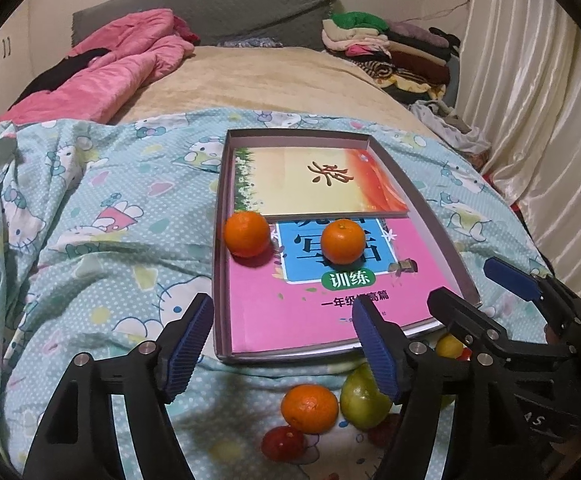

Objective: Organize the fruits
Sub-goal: 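Withdraw both open tools back toward the fruit cluster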

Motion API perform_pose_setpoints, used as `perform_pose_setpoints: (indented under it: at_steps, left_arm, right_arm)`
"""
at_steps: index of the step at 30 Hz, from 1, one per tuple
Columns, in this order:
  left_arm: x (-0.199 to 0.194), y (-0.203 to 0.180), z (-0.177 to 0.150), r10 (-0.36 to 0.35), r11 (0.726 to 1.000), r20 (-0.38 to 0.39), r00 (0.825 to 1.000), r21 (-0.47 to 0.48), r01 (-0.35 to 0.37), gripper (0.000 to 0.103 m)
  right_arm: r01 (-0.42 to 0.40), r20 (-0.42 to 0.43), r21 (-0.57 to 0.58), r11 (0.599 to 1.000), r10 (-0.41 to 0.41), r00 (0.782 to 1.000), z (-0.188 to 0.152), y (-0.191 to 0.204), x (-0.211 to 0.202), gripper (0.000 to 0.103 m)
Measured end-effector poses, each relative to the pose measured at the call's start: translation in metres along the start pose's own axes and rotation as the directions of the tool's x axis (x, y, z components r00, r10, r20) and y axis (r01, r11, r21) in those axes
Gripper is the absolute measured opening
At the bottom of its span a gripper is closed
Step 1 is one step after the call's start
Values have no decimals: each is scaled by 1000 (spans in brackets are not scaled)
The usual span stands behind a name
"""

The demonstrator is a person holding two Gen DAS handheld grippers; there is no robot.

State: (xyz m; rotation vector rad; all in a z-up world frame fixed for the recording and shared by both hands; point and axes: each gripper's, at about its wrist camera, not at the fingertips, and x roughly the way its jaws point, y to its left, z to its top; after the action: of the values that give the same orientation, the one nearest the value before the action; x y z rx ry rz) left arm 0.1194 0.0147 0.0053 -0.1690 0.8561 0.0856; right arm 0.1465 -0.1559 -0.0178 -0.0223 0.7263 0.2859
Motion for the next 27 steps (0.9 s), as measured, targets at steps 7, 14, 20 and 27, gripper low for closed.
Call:
perform_pose_setpoints:
  at_steps: [7, 14, 20, 27]
  left_arm:
    - [-3, 0, -1, 5, 1000, 0, 1000, -2, -5, 75]
    - [-9, 0, -3, 4, 1000, 1, 1000, 3, -4, 75]
    - [-13, 0, -6, 9, 1000, -1, 1000, 10, -9, 75]
    - [-21, 12, -7, 16, 1000, 5, 1000, -12, -16, 75]
  right_arm:
    - [-17, 37, -21, 1000, 18, 999, -1, 6, -11, 84]
    - [-24, 56, -32, 999, 26, 998, -1, 9, -19, 84]
    - [-15, 55, -29, 999, 17, 998, -2, 6, -23, 85]
    - [-3, 68, -7, 1000, 4, 998, -3, -2, -33, 85]
